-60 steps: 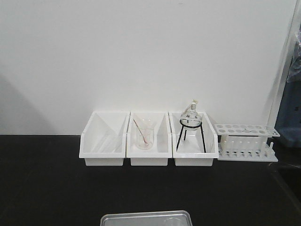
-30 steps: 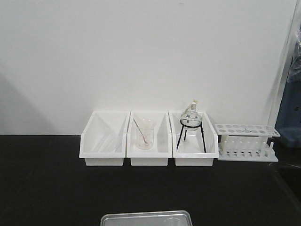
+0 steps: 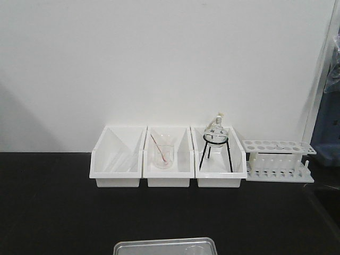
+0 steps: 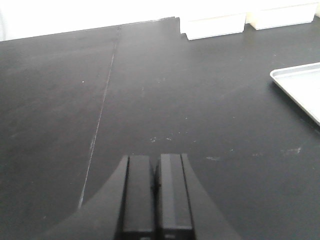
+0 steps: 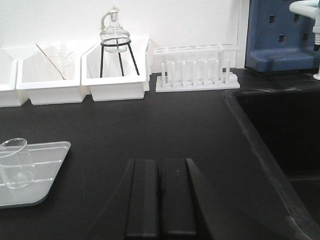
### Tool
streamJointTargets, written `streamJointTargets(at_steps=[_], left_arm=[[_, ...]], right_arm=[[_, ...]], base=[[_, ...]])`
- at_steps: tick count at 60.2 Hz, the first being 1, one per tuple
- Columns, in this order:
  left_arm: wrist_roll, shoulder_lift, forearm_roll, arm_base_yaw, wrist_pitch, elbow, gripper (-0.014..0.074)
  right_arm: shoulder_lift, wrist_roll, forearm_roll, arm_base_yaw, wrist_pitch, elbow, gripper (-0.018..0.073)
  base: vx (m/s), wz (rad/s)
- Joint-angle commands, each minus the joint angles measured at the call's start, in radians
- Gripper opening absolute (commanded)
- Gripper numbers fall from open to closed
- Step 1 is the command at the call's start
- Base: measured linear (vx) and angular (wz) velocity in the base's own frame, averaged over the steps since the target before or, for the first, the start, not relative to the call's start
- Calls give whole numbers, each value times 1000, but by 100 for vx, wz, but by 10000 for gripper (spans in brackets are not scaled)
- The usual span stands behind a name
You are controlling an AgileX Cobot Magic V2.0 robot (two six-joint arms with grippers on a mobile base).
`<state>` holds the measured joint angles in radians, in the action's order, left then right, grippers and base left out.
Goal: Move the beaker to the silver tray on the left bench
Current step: 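Open the right gripper and withdraw it from the beaker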
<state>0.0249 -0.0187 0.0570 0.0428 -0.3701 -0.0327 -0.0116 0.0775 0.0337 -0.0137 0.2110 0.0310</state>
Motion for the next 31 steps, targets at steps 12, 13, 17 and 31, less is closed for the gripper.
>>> streamJointTargets(at_steps=[12,13,17,31], left_arm=[[-2,-7,-3,8,75,-20,1],[-2,-7,-3,8,75,-20,1],[-2,-7,-3,8,75,-20,1],[-2,-7,-3,8,75,-20,1]], right_arm=[[-12,-10,-5,6,-94,5,-11],[-12,-10,-5,6,-94,5,-11],[-12,-10,-4,6,-94,6,-11],[-12,-10,-4,6,-94,6,-11]], base=[[0,0],[0,0],[0,0],[0,0]])
